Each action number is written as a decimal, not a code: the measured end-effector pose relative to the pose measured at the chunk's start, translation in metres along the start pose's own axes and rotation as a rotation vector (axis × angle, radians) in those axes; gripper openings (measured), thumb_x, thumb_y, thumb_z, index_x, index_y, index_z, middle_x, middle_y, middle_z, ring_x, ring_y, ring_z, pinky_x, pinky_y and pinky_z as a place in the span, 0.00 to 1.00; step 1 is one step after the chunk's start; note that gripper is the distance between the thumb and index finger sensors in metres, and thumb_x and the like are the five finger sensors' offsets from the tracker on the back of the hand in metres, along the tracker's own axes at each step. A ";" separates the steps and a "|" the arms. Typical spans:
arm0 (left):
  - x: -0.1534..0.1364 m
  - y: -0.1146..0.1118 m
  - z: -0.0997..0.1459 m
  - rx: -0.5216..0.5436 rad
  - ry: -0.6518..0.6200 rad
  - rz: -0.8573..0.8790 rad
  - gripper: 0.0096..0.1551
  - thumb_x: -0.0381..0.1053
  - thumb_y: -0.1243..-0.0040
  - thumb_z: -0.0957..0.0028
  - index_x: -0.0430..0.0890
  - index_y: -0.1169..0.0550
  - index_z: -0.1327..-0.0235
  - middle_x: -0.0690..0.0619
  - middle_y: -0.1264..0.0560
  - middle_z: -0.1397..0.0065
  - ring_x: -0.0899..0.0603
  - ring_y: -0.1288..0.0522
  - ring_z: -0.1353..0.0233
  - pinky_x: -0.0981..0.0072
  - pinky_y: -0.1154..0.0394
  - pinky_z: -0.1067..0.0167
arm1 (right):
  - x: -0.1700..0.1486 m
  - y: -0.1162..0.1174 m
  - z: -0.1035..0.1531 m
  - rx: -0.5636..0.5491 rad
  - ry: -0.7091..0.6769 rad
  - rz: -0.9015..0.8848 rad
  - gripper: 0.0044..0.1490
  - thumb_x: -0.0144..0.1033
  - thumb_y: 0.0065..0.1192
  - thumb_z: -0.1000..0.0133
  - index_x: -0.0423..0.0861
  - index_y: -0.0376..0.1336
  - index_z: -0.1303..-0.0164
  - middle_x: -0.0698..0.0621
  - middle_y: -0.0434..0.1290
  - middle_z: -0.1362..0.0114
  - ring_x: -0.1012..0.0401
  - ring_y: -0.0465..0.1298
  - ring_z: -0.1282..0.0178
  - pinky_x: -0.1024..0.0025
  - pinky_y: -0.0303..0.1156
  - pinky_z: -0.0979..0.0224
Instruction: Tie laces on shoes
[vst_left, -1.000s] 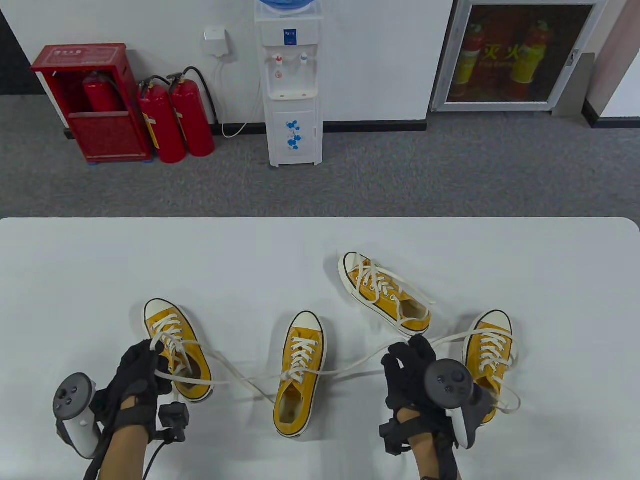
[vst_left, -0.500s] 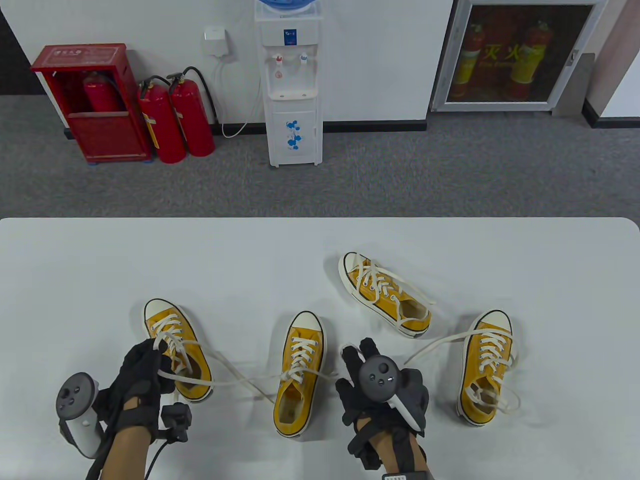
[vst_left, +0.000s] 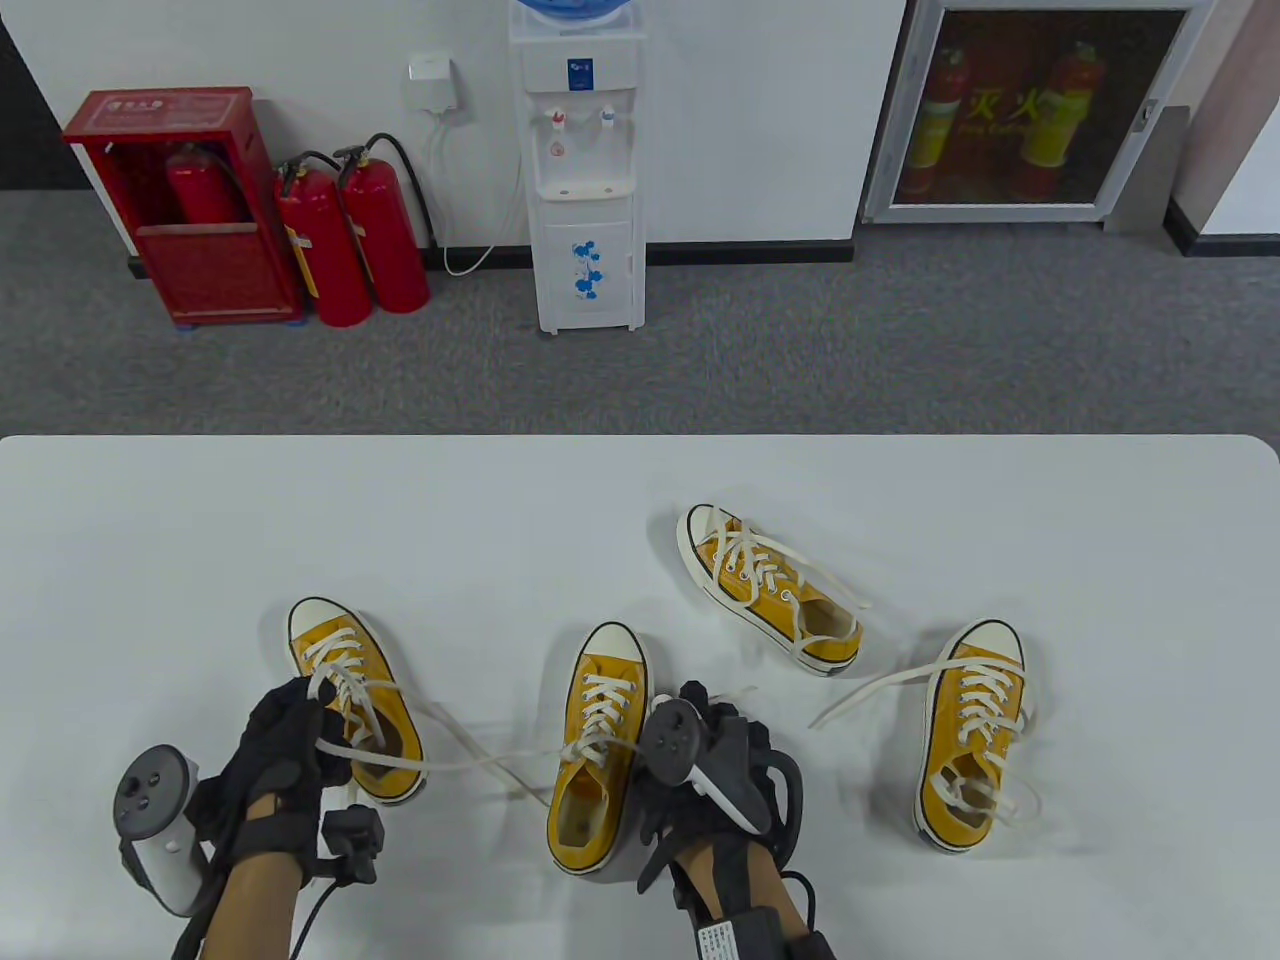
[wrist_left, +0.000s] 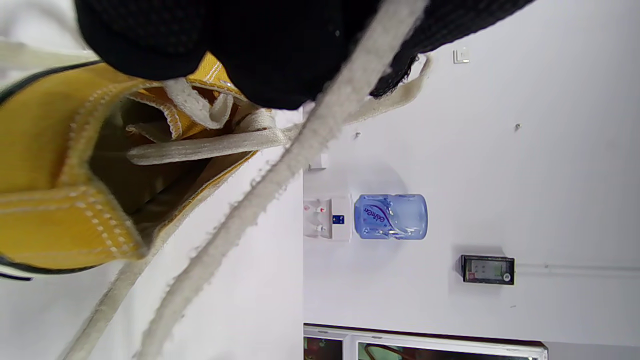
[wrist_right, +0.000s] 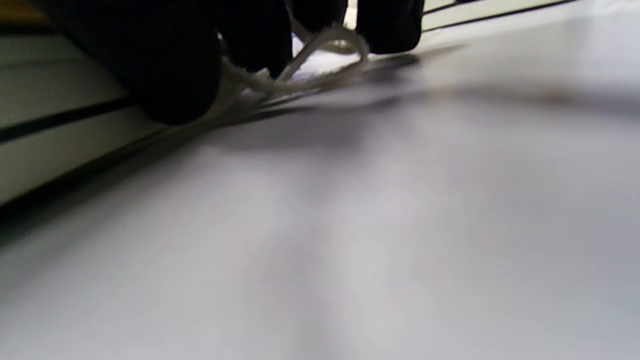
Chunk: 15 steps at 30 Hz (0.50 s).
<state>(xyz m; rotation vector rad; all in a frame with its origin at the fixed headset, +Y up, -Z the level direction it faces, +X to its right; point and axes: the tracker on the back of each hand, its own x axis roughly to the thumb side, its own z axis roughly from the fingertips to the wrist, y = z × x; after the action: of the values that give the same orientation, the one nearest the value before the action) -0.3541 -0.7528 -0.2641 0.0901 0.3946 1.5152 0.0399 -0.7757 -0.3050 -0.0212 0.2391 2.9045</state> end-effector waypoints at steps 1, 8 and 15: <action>0.000 0.000 0.000 0.001 0.001 -0.003 0.24 0.56 0.46 0.44 0.53 0.27 0.36 0.56 0.18 0.51 0.49 0.17 0.62 0.48 0.20 0.51 | 0.000 -0.001 0.001 -0.017 0.006 0.000 0.40 0.52 0.67 0.48 0.51 0.63 0.25 0.49 0.50 0.14 0.41 0.58 0.16 0.31 0.45 0.21; 0.000 -0.001 0.000 -0.001 0.000 -0.006 0.24 0.56 0.46 0.44 0.53 0.27 0.36 0.56 0.18 0.51 0.49 0.17 0.62 0.47 0.20 0.51 | -0.011 -0.012 0.007 -0.137 0.004 -0.056 0.29 0.51 0.70 0.50 0.54 0.78 0.41 0.50 0.65 0.19 0.43 0.66 0.20 0.33 0.50 0.22; 0.001 0.000 0.000 0.002 0.000 0.004 0.24 0.56 0.46 0.44 0.53 0.27 0.36 0.56 0.18 0.51 0.49 0.17 0.62 0.47 0.20 0.51 | -0.031 -0.039 0.019 -0.103 -0.031 -0.299 0.29 0.50 0.70 0.50 0.47 0.79 0.46 0.48 0.72 0.25 0.44 0.71 0.25 0.33 0.52 0.23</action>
<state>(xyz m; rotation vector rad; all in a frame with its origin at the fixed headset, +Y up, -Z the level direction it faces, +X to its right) -0.3539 -0.7521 -0.2641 0.0925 0.3963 1.5187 0.0791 -0.7422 -0.2913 -0.0263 0.0726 2.6142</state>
